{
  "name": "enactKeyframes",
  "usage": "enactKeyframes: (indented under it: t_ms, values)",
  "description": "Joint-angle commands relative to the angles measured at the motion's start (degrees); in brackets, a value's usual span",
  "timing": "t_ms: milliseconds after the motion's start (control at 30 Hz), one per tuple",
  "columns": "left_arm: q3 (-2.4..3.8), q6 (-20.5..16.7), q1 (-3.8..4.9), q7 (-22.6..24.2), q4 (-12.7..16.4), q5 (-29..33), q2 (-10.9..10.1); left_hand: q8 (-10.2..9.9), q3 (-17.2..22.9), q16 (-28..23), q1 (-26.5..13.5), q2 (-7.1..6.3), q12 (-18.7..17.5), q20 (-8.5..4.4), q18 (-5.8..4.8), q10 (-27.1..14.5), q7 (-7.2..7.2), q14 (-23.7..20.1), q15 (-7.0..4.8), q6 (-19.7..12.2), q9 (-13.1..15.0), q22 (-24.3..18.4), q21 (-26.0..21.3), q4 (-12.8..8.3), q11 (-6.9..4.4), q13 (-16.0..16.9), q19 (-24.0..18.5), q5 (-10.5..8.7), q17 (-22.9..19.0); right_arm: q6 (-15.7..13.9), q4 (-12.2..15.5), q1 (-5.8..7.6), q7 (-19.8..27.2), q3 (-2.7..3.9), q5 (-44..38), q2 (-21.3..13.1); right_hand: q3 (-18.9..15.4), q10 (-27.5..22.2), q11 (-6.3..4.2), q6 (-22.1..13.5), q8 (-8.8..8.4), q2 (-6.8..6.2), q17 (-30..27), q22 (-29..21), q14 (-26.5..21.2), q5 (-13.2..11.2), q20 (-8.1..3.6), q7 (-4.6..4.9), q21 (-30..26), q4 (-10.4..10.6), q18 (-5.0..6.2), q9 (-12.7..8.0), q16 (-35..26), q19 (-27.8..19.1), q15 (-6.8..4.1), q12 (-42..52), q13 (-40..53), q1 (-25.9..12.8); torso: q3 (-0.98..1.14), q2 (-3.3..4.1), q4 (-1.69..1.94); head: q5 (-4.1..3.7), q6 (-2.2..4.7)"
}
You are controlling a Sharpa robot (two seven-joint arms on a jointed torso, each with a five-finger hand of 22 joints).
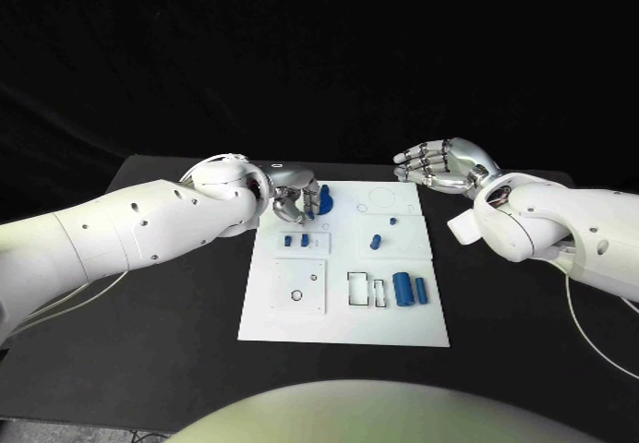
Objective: Assemble the parts on the task board
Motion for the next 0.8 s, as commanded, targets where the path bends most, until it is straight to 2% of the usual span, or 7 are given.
enactKeyframes:
  t_ms: [33,267,667,800]
  values:
    - [0.07,-0.08,0.01,0.27,0.09,1.42,-0.46,-0.39,-0.13,0.21,-0.5,-0.01,-0.19,-0.02,0.79,0.44,0.13,0.43,0.05,0.35,0.06,0.03,0.02,-0.27,0.1,0.05,0.34,0.38,-0.17,0.17,0.05,-0.02,0.55,0.01,-0.5,-0.08,0.04,0.38,-0.04,0.22,0.24,-0.01,-0.07,-0.05,0.29,0.36,0.04,5.45,0.1,0.12,-0.24,-0.06,0.0,0.27,-0.01,0.16,-0.08,0.03,0.02,0.07,0.0,-0.05,0.0]
    - [0.07,1.24,-0.01,-0.1,-1.08,1.63,-0.68,-0.42,-0.19,0.09,-0.55,-0.08,-0.26,-0.02,0.86,0.48,0.12,0.31,0.04,0.37,0.06,-0.06,-0.32,-0.3,0.1,0.03,0.15,0.38,-0.6,0.18,0.06,-0.02,0.54,0.01,-0.5,-0.03,0.04,0.38,-0.04,0.22,0.24,-0.01,-0.07,-0.05,0.29,0.36,0.04,5.45,0.1,0.12,-0.24,-0.06,0.0,0.27,-0.01,0.16,-0.08,0.03,-0.02,0.12,-0.12,0.3,0.0]
    - [0.01,3.86,-0.04,-0.94,-2.63,1.74,-0.03,-0.61,-0.31,-0.06,-0.66,-0.21,-0.52,-0.02,0.91,0.42,0.14,0.15,0.06,0.24,0.04,-0.15,-0.72,-0.38,0.14,-0.03,-0.09,0.39,-1.02,0.25,0.13,-0.02,0.49,0.01,-0.5,0.0,0.04,0.38,-0.04,0.22,0.24,-0.01,-0.07,-0.05,0.29,0.36,0.04,5.45,0.1,0.12,-0.24,-0.06,0.0,0.27,-0.01,0.16,-0.08,0.03,0.03,0.05,-0.15,0.43,0.0]
    - [-0.04,4.82,-0.06,-1.24,-2.97,1.64,0.19,-0.64,-0.33,-0.12,-0.7,-0.22,-0.57,-0.01,0.92,0.4,0.15,0.09,0.07,0.21,0.04,-0.17,-0.82,-0.38,0.16,-0.05,-0.16,0.38,-1.19,0.24,0.14,-0.02,0.5,0.01,-0.5,0.0,0.05,0.32,-0.02,0.16,0.22,-0.03,-0.16,-0.17,0.19,0.39,0.05,5.47,0.09,0.14,-0.26,-0.12,-0.07,0.3,0.02,0.1,-0.09,-0.08,-0.01,0.05,-0.17,0.39,0.0]
